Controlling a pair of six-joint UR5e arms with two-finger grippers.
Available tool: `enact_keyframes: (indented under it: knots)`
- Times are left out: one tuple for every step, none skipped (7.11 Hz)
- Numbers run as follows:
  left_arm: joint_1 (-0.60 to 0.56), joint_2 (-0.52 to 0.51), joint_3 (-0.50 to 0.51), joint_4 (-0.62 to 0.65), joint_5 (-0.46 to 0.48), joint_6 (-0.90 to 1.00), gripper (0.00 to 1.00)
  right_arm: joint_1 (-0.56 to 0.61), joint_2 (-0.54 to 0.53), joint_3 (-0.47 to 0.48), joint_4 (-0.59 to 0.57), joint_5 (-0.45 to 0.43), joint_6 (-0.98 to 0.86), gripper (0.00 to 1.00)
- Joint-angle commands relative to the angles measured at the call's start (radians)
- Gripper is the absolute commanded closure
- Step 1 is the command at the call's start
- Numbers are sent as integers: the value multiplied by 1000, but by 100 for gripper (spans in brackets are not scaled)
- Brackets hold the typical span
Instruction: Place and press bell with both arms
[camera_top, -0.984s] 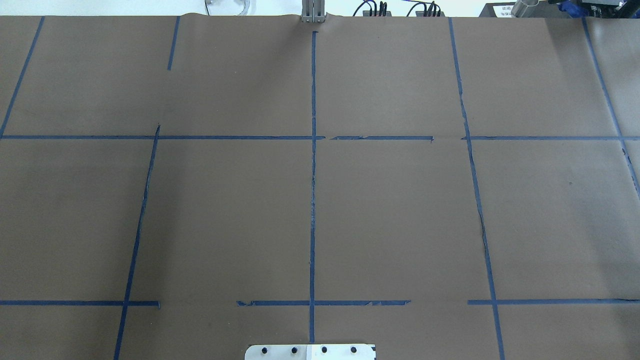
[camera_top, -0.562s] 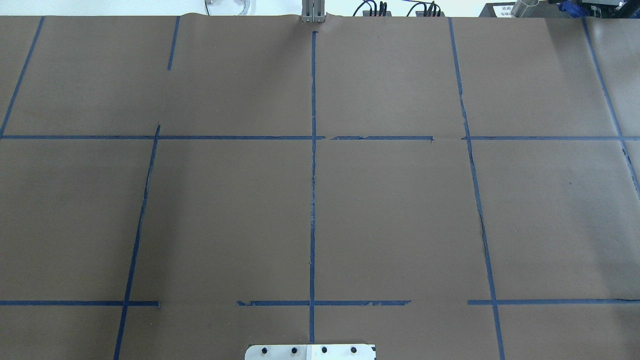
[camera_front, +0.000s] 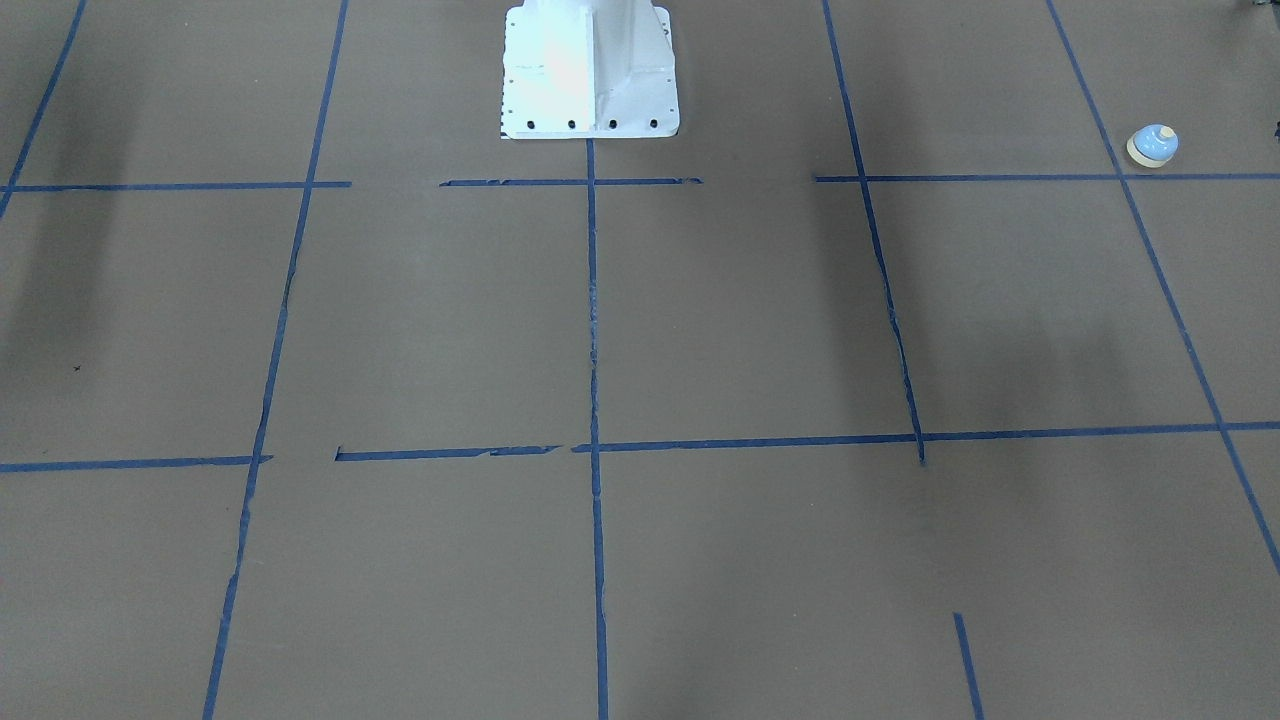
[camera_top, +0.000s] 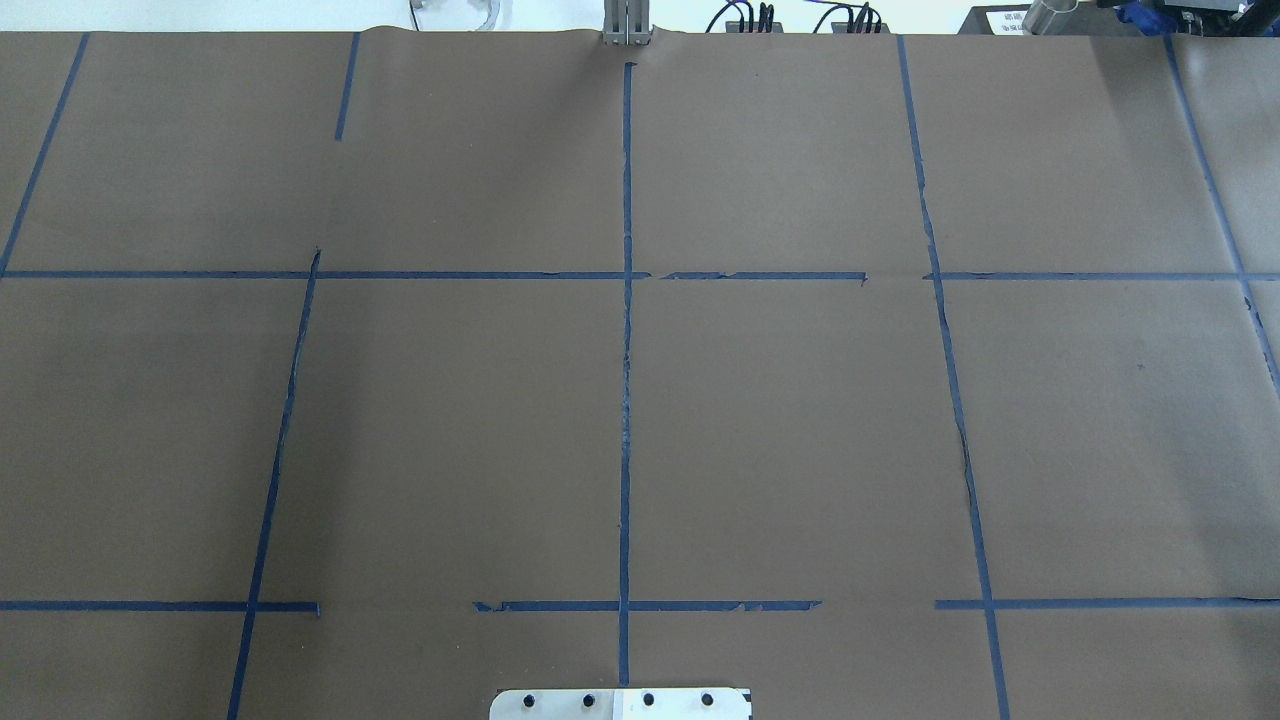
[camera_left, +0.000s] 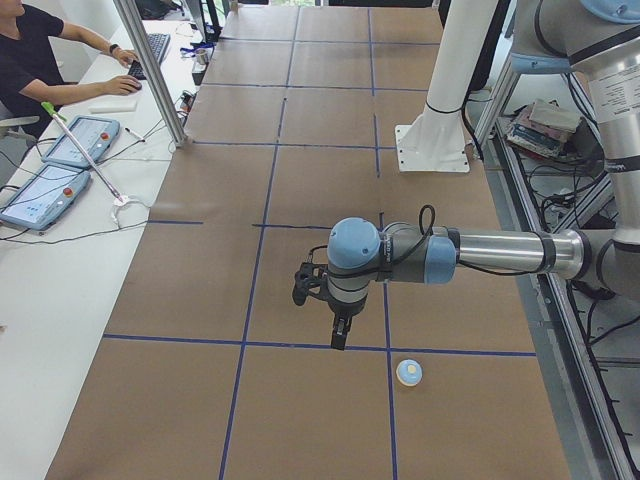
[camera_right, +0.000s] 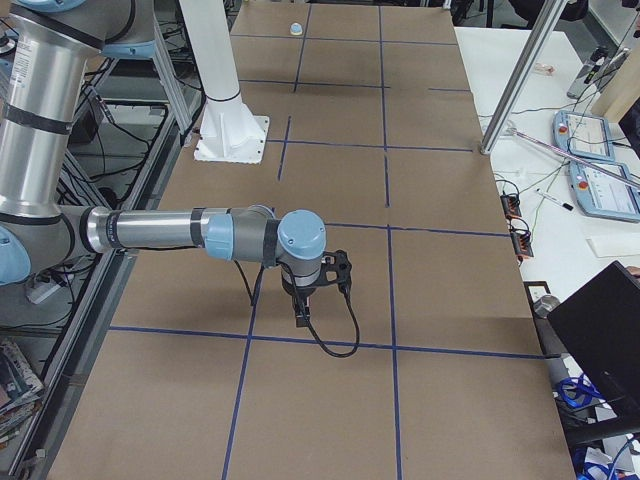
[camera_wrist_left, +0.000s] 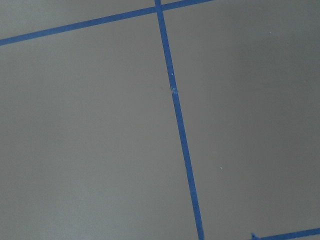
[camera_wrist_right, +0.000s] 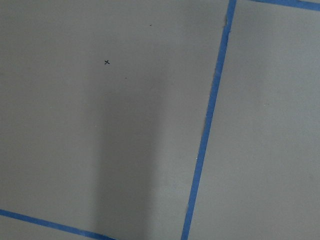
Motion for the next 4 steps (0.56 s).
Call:
enact_keyframes:
  knots:
    - [3,4,9,0,4,11,0,-2,5,0,1,27,2,0]
    - [57,13,15,-2,7,9,0,-2,28,5,1,29,3,0]
    - [135,21,17,1,7,-2,0,-2,30,5,1,30,3,0]
    - [149,42,53,-2,10,0,0,-2,32,13,1,30,5,0]
